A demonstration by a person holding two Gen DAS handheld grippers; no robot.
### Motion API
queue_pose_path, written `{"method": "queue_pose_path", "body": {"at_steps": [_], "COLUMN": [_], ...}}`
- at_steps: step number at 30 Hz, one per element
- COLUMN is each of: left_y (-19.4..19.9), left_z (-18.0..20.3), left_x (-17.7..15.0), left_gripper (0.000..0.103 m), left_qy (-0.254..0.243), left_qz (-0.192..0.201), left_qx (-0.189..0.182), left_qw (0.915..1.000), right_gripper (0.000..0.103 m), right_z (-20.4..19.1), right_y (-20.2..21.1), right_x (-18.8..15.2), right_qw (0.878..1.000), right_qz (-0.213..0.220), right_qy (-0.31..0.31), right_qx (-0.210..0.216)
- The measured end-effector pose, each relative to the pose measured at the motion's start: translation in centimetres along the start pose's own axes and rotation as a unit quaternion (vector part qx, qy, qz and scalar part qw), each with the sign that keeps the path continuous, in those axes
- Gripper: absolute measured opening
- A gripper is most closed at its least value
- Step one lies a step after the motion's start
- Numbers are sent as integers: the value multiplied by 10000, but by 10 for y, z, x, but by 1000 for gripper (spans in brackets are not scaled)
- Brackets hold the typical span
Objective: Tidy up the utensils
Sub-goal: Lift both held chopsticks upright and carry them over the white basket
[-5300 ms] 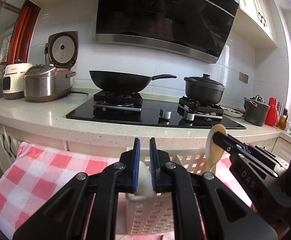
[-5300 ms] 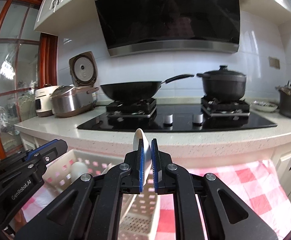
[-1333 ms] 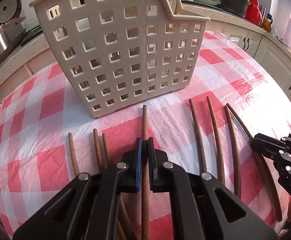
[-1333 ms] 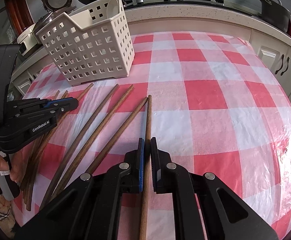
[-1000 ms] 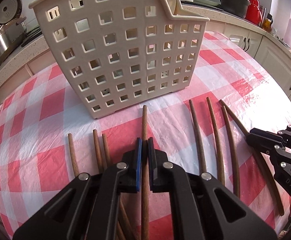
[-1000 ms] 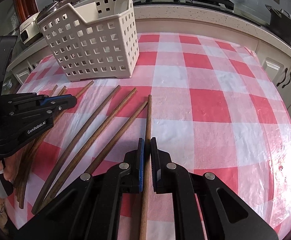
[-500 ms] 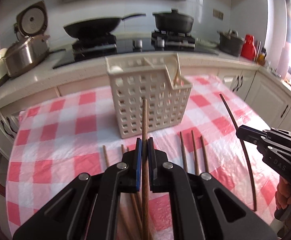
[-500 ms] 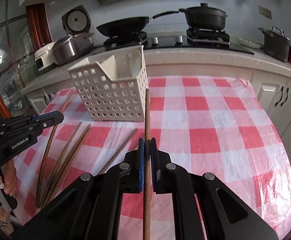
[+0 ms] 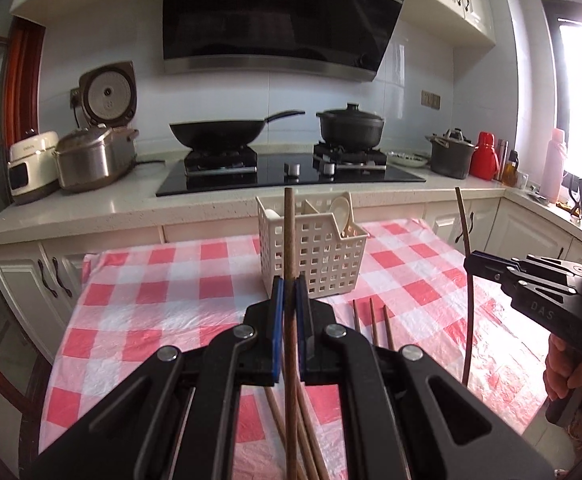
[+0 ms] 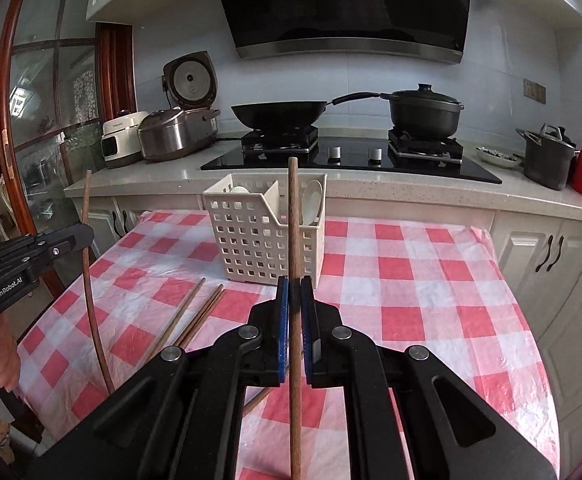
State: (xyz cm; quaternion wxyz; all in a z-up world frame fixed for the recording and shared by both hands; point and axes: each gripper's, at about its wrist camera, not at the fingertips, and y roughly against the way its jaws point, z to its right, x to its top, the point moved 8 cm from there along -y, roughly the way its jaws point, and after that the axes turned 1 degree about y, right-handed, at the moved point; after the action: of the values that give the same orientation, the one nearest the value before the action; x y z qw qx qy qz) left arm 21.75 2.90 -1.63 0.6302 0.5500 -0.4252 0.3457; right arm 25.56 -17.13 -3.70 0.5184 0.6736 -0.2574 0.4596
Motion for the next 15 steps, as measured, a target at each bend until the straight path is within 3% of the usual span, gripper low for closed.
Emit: {"method": "queue_pose_path", "body": {"at_steps": [15], "left_y": [46], "left_z": [-4], "left_x": [-3], "left_gripper": [6], "left_qy": [56], "left_qz": [426], "left_qx": [138], "left_qw": [9990], "right_gripper": [7], "right_z": [-18], "right_y": [27], "right_x": [3], "right_qw": [9994], "right_qz": [279], "right_qy": [202], "right_qx": [-69]}}
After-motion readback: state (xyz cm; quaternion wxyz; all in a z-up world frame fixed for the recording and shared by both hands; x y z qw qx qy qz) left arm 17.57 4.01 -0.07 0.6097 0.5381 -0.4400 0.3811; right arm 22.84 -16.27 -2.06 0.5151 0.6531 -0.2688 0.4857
